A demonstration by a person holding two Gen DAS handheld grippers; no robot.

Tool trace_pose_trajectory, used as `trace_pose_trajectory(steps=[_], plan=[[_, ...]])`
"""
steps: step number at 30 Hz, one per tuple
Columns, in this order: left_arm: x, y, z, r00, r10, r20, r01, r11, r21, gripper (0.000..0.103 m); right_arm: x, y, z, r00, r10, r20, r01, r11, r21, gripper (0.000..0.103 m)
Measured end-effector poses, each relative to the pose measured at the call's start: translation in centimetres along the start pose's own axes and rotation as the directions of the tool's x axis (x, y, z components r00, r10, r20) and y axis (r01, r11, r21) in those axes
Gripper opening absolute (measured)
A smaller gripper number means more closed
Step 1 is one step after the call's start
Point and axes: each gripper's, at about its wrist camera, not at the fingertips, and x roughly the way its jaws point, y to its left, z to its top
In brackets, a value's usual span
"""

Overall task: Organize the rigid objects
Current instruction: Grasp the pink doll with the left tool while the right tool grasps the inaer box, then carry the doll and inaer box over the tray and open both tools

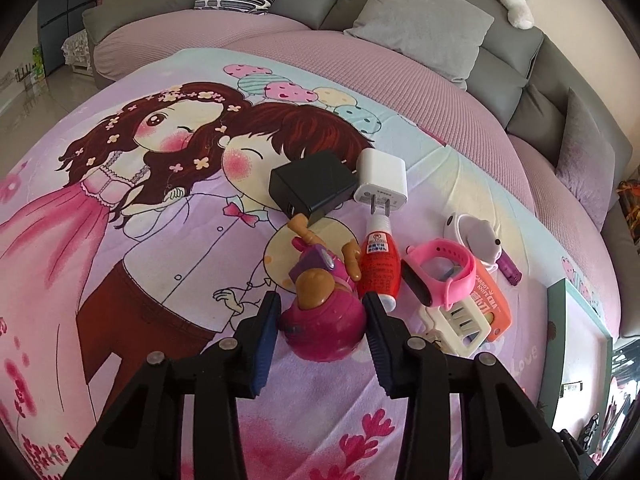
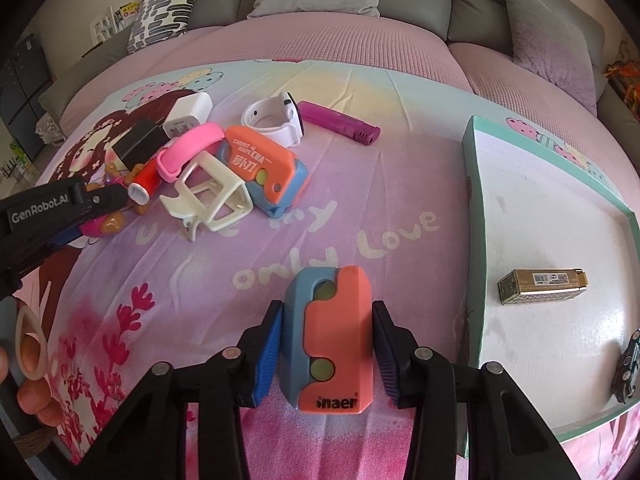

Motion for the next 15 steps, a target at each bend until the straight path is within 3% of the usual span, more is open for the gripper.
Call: trace_pose_trajectory(steps=[8, 15], plan=[[-1.9, 0.6, 0.8, 0.998, -0.009, 0.065, 0.01, 1.0, -0.022, 0.043, -0.9, -0.9, 0.2, 0.999, 0.035, 0.028, -0.037, 0.998, 0.047, 0.045], [-3.9, 0.3, 1.3, 0.992, -0.023, 0.123, 0.025, 1.0, -0.013, 0.043, -2.8, -1.4, 0.6, 0.992, 0.067, 0.104, -0.075, 0.994, 0.077, 0.045]])
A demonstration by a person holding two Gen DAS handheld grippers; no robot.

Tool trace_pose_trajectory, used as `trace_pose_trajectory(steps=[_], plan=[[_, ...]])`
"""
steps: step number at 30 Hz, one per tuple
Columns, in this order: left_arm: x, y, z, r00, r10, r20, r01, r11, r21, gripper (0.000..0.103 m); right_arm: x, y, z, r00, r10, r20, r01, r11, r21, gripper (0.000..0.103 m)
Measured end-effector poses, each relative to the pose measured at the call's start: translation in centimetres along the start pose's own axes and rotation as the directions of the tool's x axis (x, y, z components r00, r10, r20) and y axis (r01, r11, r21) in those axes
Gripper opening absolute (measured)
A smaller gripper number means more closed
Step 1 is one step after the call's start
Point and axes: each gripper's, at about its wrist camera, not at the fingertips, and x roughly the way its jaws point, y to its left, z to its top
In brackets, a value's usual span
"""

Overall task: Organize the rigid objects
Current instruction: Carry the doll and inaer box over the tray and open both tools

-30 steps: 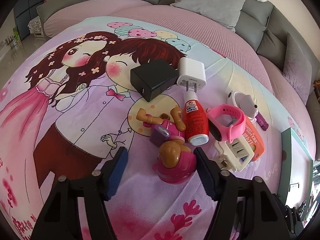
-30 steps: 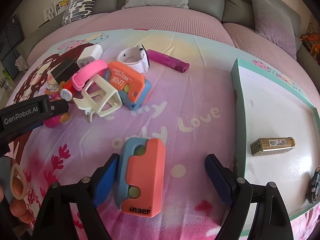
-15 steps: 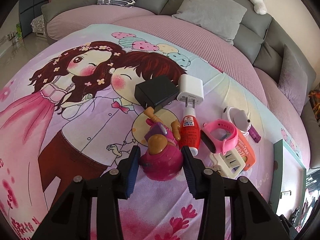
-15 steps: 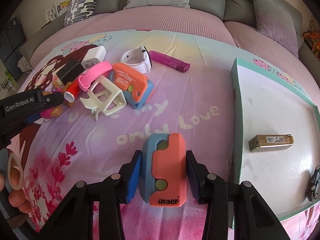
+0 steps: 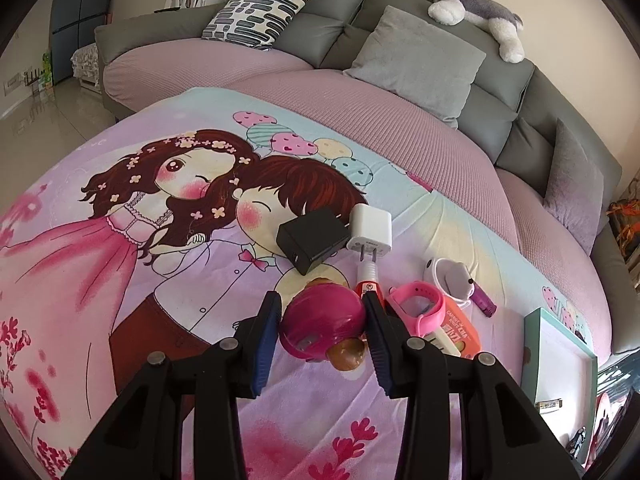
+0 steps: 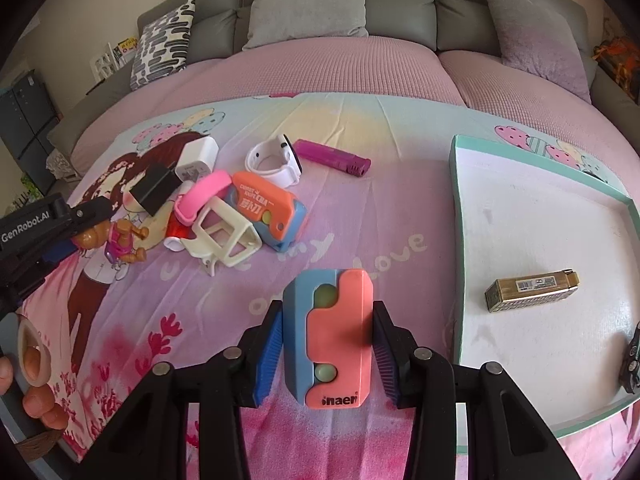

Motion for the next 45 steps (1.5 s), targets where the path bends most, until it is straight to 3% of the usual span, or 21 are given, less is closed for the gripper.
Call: trace_pose_trajectory(steps=[14, 26, 35, 45], plan=[[-4.0, -2.3, 0.9, 0.993, -0.066, 0.096, 0.061, 0.997, 0.048, 0.043, -2.6, -2.2, 0.8, 0.997, -0.009, 0.079, 0.004, 0.998, 0.061, 0.045], [-4.7, -9.1, -0.8, 0.981, -0.19, 0.048, 0.178, 0.967, 0.185, 0.043, -5.1, -10.1, 0.5, 0.982, -0.164, 0.094, 0.14, 0.965, 0.224, 0.045], [-5.2, -15.6, -3.6, 0.952, -0.303, -0.035, 0.299, 0.905, 0.304, 0.043, -6.7, -16.6, -1.1, 0.959, -0.276, 0.056, 0.239, 0.903, 0.358, 0.045], [-4.4, -23.4, -9.4, 0.891, -0.401, -0.212, 0.453, 0.774, 0.442, 0.043, -8.5, -21.3, -2.7, 0.933, -0.358, 0.026, 0.304, 0.828, 0.47, 0.045]])
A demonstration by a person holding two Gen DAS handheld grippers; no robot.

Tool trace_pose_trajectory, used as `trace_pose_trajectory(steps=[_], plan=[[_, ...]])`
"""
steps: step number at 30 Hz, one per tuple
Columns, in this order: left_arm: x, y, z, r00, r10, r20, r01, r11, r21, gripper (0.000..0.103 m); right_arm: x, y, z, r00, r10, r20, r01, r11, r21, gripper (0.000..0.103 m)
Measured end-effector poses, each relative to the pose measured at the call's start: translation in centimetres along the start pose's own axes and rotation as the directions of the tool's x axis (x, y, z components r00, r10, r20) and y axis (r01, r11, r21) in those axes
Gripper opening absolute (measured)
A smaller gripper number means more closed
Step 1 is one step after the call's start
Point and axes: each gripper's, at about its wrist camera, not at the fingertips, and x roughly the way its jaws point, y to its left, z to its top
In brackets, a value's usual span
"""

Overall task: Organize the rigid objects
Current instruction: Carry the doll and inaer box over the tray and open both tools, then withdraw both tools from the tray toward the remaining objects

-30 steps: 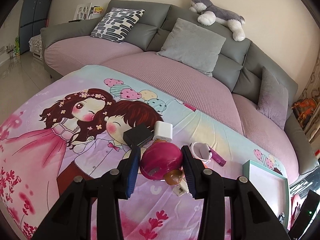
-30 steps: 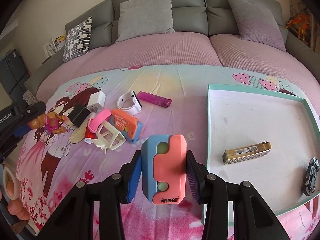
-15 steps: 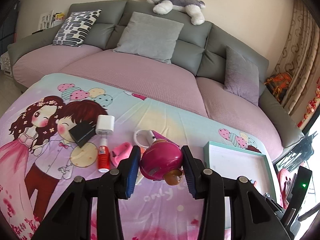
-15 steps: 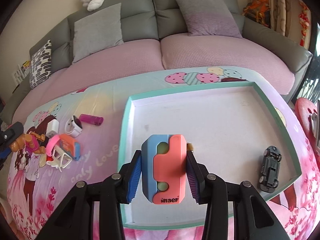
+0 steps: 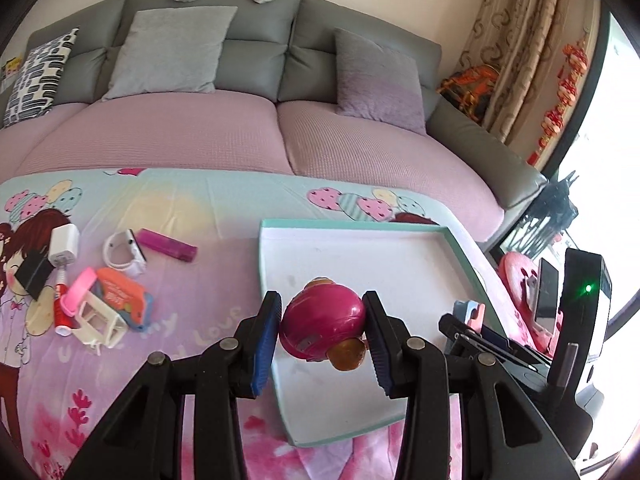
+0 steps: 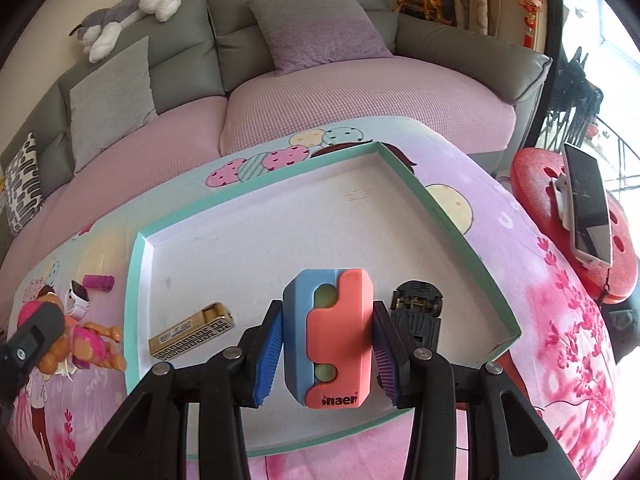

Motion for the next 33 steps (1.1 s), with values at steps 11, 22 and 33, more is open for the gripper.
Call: trace_pose_trajectory(steps=[11, 22, 33], plan=[[3.8, -1.1, -1.8, 0.993, -0.009, -0.117, 0.012, 1.0, 0.021, 0.043, 1.1, -0.1, -0.2, 0.999, 0.009, -0.038, -0.009, 1.0, 0.002, 0.045], [3.9, -0.5, -1.7, 0.992, 0.011, -0.126, -0.011, 1.0, 0.0, 0.045, 1.5, 0.4, -0.5, 0.999, 0.002, -0.052, -0.003, 1.0, -0.018, 0.045], [2.3, 0.3, -0.8, 0.996, 0.019, -0.083, -0.023, 0.999, -0.039, 0.058, 0.9, 0.4, -0.2, 1.0, -0.003, -0.024, 0.003, 1.0, -0.015, 0.06]])
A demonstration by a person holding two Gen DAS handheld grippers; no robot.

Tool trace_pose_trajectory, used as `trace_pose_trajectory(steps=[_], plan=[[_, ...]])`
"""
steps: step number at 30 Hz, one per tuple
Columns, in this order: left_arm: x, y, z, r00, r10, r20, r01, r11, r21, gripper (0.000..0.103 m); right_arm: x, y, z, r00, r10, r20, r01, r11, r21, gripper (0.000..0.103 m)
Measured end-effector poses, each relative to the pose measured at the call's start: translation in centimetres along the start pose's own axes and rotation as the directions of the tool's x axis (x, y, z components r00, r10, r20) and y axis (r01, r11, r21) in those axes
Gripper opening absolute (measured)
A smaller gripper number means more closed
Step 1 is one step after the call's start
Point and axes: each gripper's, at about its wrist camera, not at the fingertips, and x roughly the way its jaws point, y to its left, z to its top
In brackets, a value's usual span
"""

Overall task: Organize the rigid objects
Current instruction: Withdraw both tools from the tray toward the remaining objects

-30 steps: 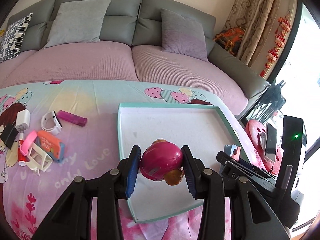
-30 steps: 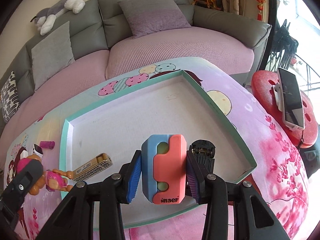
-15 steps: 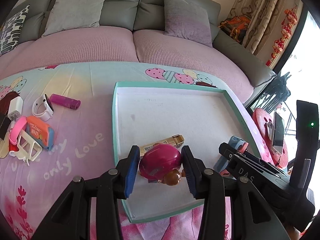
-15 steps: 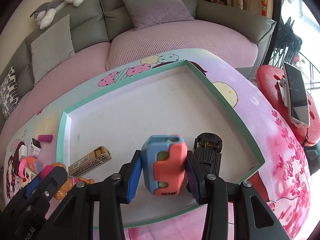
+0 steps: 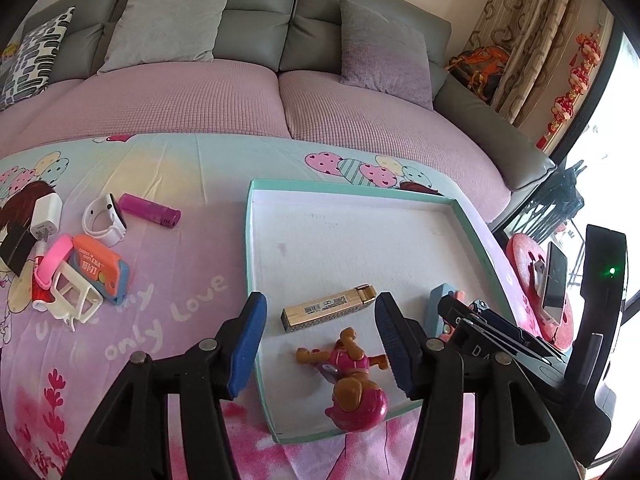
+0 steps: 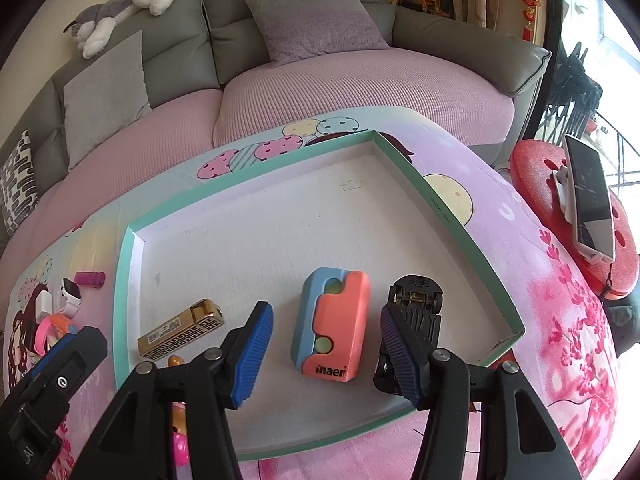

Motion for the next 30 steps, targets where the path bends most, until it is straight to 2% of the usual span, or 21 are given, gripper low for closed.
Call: trace_pose_trajectory(steps=[4, 5, 7, 12, 13, 14, 19, 22, 25, 30], plan=[[-0.3, 1.0, 0.2, 1.0, 0.014, 0.01, -0.014, 1.0, -0.026, 0.059, 0.1, 0.2, 0.0, 1.0, -0.003, -0.003, 0.003, 1.0, -0.007, 0.061], [-0.3, 1.4, 0.3, 1.0, 0.023, 0.011, -0.023, 0.999, -0.036, 0.062, 0.2, 0.2, 0.0, 1.0, -0.003, -0.004, 0.003, 1.0, -0.009, 0.061], [-0.4, 2.2, 0.3, 0.999, 0.053, 0.015, -0.052, 0.997, -0.061, 0.067, 0.2, 0.3, -0.1, 1.0, -0.002, -0.004, 0.002, 1.0, -0.012, 0.066], [-0.4, 5.3, 0.5, 0.989, 0.146, 0.022, -0.142, 0.981, -0.131, 0.069, 0.4, 0.7, -0.1, 1.0, 0.0, -0.001, 0.0, 1.0, -0.027, 0.079], [-0.4, 5.9, 0.5, 0.985, 0.172, 0.022, -0.167, 0.976, -0.143, 0.075, 0.4, 0.8, -0.1, 1.0, 0.0, -0.001, 0.0, 1.0, -0.029, 0.08], [-0.5, 6.5, 0.4, 0.98, 0.197, 0.022, -0.192, 0.969, -0.155, 0.081, 0.4, 0.9, -0.1, 1.0, 0.001, -0.001, -0.001, 0.999, -0.032, 0.081], [-0.9, 9.8, 0.1, 0.952, 0.306, 0.027, -0.292, 0.929, -0.227, 0.089, 0.5, 1.2, -0.2, 1.0, 0.004, 0.003, -0.004, 0.999, -0.035, 0.089], [-1.3, 11.6, -0.1, 0.936, 0.352, 0.027, -0.331, 0.903, -0.275, 0.091, 0.5, 1.3, -0.2, 1.0, 0.002, 0.011, -0.001, 1.0, -0.03, 0.102], [-1.8, 13.3, -0.5, 0.917, 0.397, 0.029, -0.369, 0.874, -0.316, 0.098, 0.4, 1.6, -0.1, 1.0, 0.003, 0.025, -0.002, 1.0, -0.031, 0.103], [-3.0, 15.8, -1.1, 0.889, 0.457, 0.033, -0.408, 0.822, -0.397, 0.098, 0.2, 2.5, -0.1, 0.999, 0.012, 0.04, -0.01, 0.999, -0.048, 0.103]])
